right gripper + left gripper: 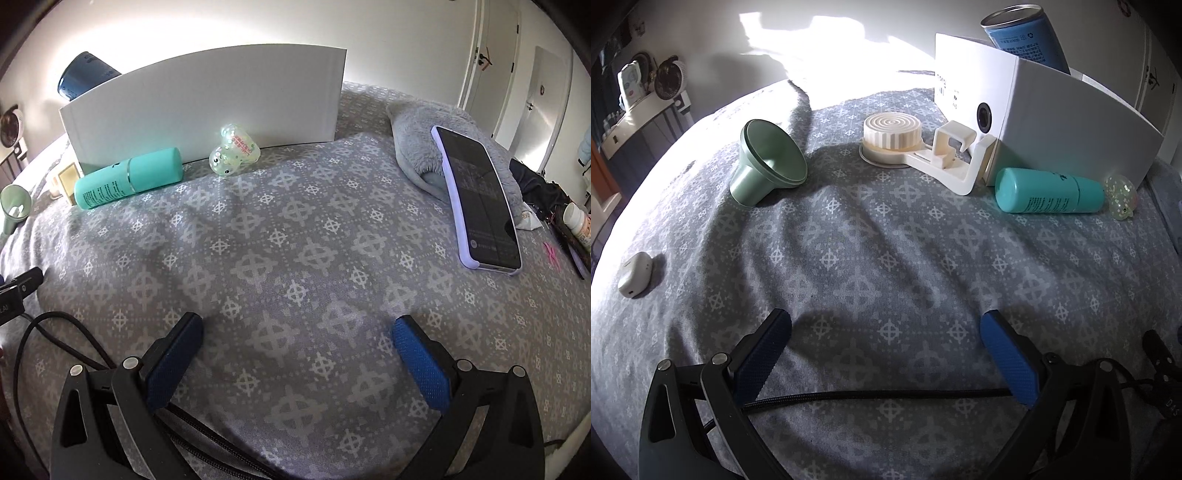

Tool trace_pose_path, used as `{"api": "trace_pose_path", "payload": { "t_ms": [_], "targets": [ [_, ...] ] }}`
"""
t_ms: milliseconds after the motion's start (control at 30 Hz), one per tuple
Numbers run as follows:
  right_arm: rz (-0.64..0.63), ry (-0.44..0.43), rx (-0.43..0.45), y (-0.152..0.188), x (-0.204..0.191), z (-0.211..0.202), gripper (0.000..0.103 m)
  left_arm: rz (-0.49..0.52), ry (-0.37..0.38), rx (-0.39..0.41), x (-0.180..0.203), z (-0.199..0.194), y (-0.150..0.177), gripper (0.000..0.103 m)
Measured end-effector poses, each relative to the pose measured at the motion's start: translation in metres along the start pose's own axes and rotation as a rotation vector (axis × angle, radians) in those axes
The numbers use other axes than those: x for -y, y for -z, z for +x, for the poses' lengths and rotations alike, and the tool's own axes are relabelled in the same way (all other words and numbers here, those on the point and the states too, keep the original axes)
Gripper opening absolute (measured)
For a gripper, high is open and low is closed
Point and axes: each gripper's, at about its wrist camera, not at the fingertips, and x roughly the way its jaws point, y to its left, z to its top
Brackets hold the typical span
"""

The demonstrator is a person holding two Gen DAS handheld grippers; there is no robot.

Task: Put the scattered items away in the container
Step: 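Withdraw the right tool while moving the left tool toward the green funnel cup, then grasp the green funnel cup with the left tool, then lower the green cup into the box and open the left tool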

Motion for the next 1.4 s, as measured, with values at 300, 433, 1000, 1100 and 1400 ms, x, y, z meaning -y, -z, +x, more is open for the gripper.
{"api": "trace_pose_path", "payload": {
  "t_ms": [300, 433, 1000, 1100, 1400],
  "targets": [
    [-0.002, 0.005, -0.001, 0.000, -0.001, 0.000, 0.103, -0.031, -0.219, 0.134, -0.061, -0.008, -0.058, 0.103],
    [-0.001, 0.004, 0.000, 0.002, 0.001, 0.000, 0.103, -0.061, -0.195, 0.100, -0.081, 0.020, -0.097, 0.103],
    [-0.003, 0.008, -0.002, 0.000, 0.003, 0.003, 0.103, 0.023, -0.096, 0.159, -0.045, -0.009, -0.116, 0.015],
    [-0.003, 0.008, -0.002, 0.000, 0.003, 0.003, 0.103, 0.008, -0.032, 0.237, -0.023, -0.036, -0.138, 0.015],
    [-0.003, 0.008, -0.002, 0.000, 0.003, 0.003, 0.103, 0.075, 0.173, 0.451, 0.060, -0.111, -0.208, 0.015]
  ]
}}
